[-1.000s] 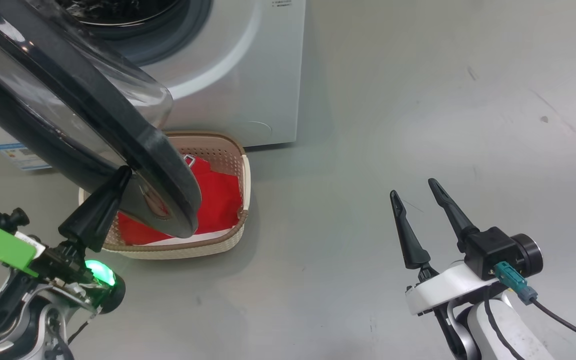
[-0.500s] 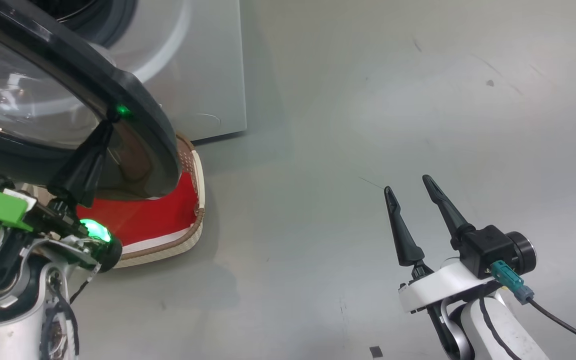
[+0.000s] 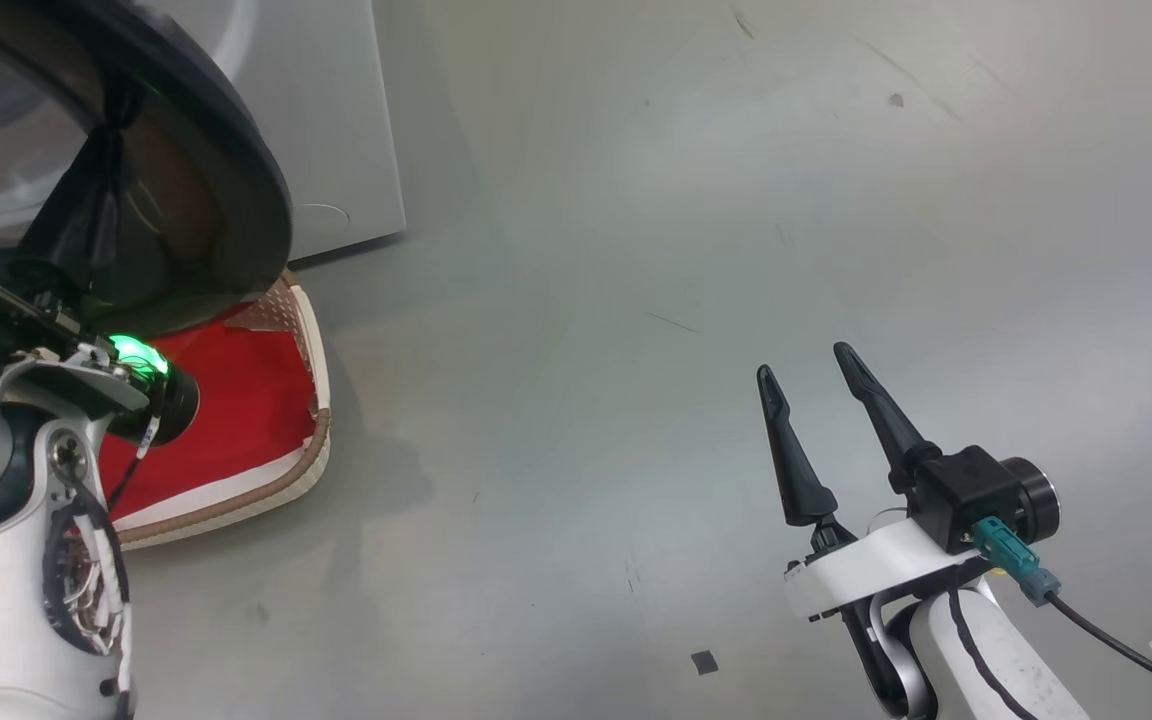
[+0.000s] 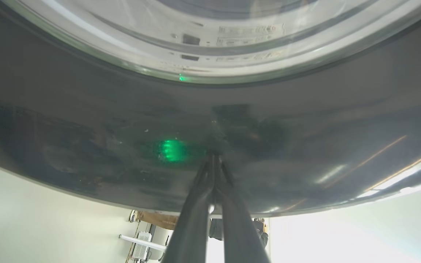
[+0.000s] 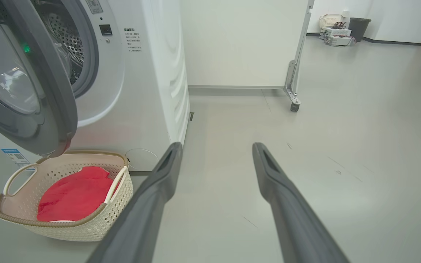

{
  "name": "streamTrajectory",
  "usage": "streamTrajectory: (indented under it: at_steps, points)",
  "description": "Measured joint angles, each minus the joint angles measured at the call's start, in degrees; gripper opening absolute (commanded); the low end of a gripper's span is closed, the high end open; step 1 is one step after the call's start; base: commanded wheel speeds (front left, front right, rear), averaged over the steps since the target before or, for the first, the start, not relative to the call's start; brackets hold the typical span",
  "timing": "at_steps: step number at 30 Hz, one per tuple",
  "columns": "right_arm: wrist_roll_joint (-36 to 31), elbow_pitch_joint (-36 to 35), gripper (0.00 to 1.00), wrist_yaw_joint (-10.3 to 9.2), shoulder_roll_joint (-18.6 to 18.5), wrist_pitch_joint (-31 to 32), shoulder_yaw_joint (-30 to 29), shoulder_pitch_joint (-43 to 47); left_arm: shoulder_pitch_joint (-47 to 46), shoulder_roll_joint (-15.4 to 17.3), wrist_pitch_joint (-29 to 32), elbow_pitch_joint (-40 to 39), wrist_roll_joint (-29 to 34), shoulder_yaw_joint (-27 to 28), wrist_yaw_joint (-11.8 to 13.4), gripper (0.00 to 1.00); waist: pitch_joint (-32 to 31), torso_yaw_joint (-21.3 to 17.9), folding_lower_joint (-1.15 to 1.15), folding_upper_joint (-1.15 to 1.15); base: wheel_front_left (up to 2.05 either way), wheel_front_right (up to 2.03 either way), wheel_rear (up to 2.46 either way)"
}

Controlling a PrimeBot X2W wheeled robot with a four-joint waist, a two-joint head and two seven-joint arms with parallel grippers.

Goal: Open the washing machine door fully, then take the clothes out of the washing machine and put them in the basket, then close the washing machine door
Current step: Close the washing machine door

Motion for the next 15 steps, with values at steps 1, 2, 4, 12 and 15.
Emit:
streamTrajectory:
  at_steps: [1, 2, 4, 12, 15]
  points:
    - [0.00, 0.01, 1.00, -0.01, 0.05, 0.00, 0.00, -0.03, -0.59, 0.01, -0.42, 0.58, 0.14, 0.09, 0.00, 0.00, 0.22, -0.32, 0.00, 0.00, 0.00, 0.00, 0.00]
    - [0.01, 0.02, 1.00, -0.01, 0.09, 0.00, -0.02, -0.05, -1.14, 0.01, -0.67, 1.11, 0.31, 0.12, 0.00, 0.00, 0.42, -0.62, 0.00, 0.00, 0.00, 0.00, 0.00]
    - [0.07, 0.03, 1.00, -0.09, 0.14, -0.02, -0.34, -0.06, -2.20, 0.01, -1.05, 2.29, 0.31, 0.03, 0.00, 0.00, 0.81, -1.08, 0.00, 0.00, 0.00, 0.00, 0.00]
    - [0.07, 0.12, 1.00, -0.52, 0.31, -0.08, -1.55, -0.08, -3.38, -0.04, -0.86, 5.68, 0.89, -1.77, 0.00, 0.00, 1.02, -0.77, 0.00, 0.00, 0.00, 0.00, 0.00]
    - [0.07, 0.03, 1.00, -0.52, 0.32, -0.08, -1.92, -0.21, -3.37, -0.04, -0.16, 6.87, 1.30, -2.94, 0.00, 0.00, 0.67, 0.02, 0.00, 0.00, 0.00, 0.00, 0.00]
